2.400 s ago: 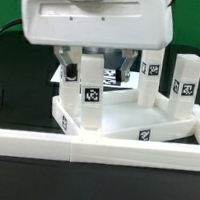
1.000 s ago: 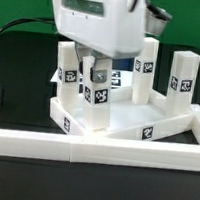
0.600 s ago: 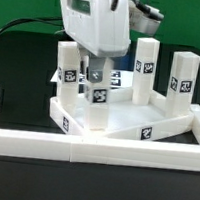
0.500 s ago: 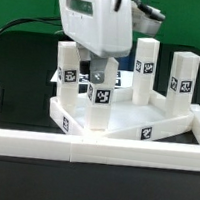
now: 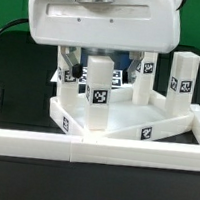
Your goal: Assemble desk
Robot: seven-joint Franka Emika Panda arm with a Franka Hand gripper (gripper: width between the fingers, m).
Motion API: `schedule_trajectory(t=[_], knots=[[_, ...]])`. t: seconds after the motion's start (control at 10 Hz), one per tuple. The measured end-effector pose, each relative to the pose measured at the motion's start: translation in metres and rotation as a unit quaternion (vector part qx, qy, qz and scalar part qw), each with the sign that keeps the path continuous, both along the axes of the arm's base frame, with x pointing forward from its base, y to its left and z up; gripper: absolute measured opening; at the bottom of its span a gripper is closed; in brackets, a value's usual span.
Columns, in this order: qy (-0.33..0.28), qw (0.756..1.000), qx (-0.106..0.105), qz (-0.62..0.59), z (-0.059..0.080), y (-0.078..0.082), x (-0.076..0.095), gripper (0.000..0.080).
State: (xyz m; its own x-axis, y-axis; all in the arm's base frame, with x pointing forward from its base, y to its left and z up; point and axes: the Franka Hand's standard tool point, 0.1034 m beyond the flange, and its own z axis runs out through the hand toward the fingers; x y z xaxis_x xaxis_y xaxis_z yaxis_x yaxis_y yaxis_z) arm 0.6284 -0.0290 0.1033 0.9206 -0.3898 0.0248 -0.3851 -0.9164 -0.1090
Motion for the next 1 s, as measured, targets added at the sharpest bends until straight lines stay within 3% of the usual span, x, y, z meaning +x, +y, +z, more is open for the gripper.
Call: schedule_trajectory(t=[0.1, 0.2, 0.3, 0.6, 0.7, 0.8, 1.0], knots=[[-0.002, 1.000, -0.002, 0.023, 0.0002, -0.0001, 0.0001, 0.0649], [-0.011, 0.990, -0.021, 0.138, 0.0036, -0.0026, 0.0036, 0.0649], [-0.019, 0.976, -0.027, 0.216, 0.0040, -0.0061, 0.0053, 0.0649], [-0.016, 0.981, -0.025, 0.193, 0.0028, -0.0063, 0.0043, 0.0649], [-0.014, 0.986, -0.024, 0.167, 0.0027, -0.0062, 0.0043, 0.0533], [-0.012, 0.990, -0.022, 0.136, 0.0027, -0.0062, 0.0043, 0.0334], [-0.005, 0.999, -0.016, 0.044, 0.0030, -0.0081, 0.0045, 0.0287]])
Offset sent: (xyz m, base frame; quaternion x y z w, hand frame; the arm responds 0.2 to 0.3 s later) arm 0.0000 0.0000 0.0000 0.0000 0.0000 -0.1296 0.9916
